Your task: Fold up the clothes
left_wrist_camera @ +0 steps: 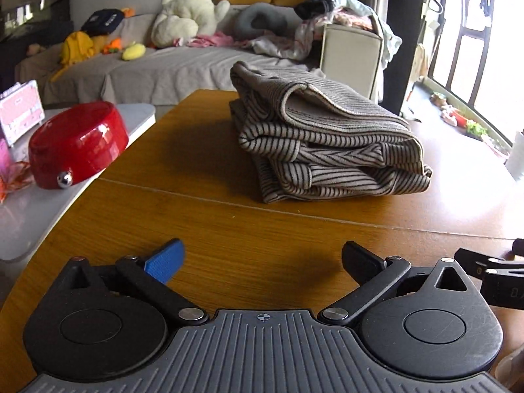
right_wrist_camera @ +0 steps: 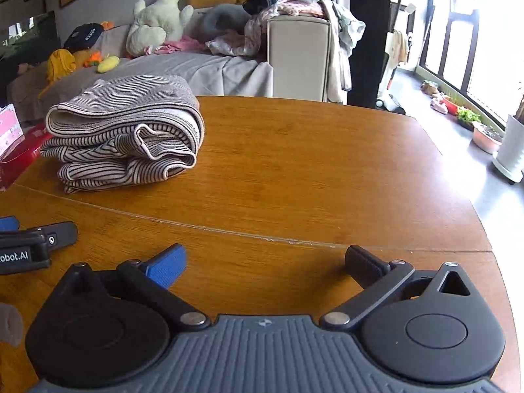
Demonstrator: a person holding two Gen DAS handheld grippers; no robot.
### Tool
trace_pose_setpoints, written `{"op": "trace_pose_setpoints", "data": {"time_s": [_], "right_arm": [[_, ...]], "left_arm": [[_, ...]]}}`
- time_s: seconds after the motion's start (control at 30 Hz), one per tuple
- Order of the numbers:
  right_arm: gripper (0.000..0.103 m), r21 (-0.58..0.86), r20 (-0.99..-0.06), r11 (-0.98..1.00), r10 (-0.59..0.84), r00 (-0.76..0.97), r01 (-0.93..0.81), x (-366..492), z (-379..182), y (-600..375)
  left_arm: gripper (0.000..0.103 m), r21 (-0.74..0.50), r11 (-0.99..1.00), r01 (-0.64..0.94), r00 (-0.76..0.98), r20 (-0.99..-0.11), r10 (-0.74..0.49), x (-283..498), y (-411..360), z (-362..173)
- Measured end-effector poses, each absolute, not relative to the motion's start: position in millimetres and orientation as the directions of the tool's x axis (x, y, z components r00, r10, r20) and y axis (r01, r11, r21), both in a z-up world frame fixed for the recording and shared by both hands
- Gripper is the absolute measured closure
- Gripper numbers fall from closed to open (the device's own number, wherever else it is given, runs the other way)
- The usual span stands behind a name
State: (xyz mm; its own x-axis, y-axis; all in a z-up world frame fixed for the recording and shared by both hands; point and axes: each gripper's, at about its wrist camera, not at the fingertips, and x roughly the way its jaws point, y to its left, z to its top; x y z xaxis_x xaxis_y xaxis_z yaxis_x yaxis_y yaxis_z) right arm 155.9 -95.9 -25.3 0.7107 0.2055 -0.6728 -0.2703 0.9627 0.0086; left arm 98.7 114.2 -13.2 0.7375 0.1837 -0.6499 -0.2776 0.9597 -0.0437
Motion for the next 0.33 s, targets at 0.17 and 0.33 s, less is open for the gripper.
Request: {"op": "trace_pose_setpoints", "data": {"time_s": [0.17,0.33], "right_arm": [[0.0,0.007,-0.673,0.943,0.251,0.696,-0.333,173,-26,-85],[0.0,0.009,-0.671,0.94,0.258,0.695,-0.34,173,-25,-84]], "left_arm": [[0.0,-0.004,0.955,-0.295,0.72,-0.659,0.219,108,110,-14],[0.0,-0.003,0.949,-0.316,0.715,-0.658,0.236,117,112,-15]]}}
